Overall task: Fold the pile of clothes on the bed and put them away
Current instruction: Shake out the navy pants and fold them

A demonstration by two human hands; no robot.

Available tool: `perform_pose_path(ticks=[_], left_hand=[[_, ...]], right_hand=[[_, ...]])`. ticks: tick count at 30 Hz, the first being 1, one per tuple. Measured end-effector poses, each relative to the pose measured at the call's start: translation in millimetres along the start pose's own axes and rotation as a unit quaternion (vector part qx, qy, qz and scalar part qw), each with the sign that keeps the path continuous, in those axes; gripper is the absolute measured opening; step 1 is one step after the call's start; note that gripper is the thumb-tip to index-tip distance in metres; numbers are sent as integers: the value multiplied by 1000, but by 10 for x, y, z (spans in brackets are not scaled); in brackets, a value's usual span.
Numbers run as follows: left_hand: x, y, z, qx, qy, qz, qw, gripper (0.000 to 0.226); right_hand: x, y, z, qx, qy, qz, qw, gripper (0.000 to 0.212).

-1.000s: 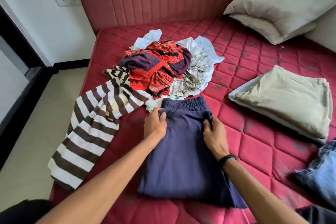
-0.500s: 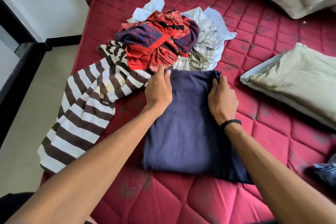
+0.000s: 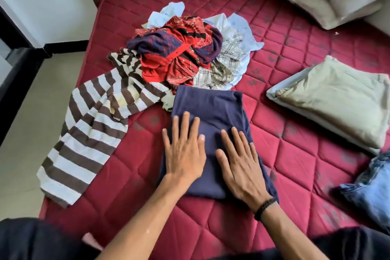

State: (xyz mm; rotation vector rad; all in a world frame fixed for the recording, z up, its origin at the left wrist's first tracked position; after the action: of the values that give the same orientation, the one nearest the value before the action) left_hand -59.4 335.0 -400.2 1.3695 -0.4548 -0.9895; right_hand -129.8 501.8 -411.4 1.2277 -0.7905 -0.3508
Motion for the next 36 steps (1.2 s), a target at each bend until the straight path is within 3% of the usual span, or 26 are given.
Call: perform_pose_path(ticks=[2,5,8,10,12,14,15,16,18,20,22,24,26,28,31,33,34,36], left_hand=[[44,180,21,12,105,-6,994,68],[108,424,-89,87,196,-45,976,91],[276,500,-205,193,290,-194,917,100],[271,672,-279,217,283,-243,902,92],[143,954,-327,190,219,-214,933,73],[-80,1351,-358,149,123,-150,970,56],[-194,1575,-388,133,76,-113,982,51],[-294,1783,-430,118,29,-72,990,46],[-386,2130,-492,82,-46,-24,995,42],[-392,2412,-523,55,-100,-77,991,47],[-378,2651,-537,68,-101,-272,955,46],[-315,2757,-541,7,-81,-415,906,22],[-160,2642,-508,-106,-42,-389,914,9],[83,2253,-423,-109,38,-329,937,15],[388,1398,-414,55,147,-240,958,41],[440,920,-562,156,178,-170,957,59],[402,759,-638,169,180,-130,960,68],[308,697,-659,154,183,-90,967,81]], right_hand=[[-196,47,87,5,-41,-14,999,69],[-422,114,166,2,-99,-26,995,72],[-283,291,224,-68,-80,-50,993,64],[111,519,278,-93,-50,-20,994,60],[611,817,386,9,-84,56,995,79],[1011,1052,579,155,-173,221,947,88],[1159,1152,684,204,-195,297,912,78],[1250,1242,786,217,-194,339,895,59],[1358,1423,889,200,-163,361,896,22],[1388,1566,863,168,-141,462,859,12],[1308,1671,735,145,-115,577,796,18],[1063,1654,610,129,-115,644,745,19],[713,1493,461,126,-157,688,697,29],[281,1164,257,135,-244,685,673,36],[-291,687,-152,74,-395,604,688,38],[-507,541,-325,32,-426,579,695,51],[-545,540,-363,26,-423,567,706,55],[-475,571,-332,35,-392,496,774,56]])
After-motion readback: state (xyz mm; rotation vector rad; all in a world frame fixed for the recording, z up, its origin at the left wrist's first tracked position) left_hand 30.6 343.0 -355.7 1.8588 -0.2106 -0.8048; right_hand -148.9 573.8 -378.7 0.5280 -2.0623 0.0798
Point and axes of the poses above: each hand's wrist, its own z-axis towards the middle knuckle, its own y-axis out of the back of the hand, x = y × z, the point moved 2 cm from there along z, towards the middle knuckle, and after that the axes turned 2 degrees about y, right-handed, at the moved point
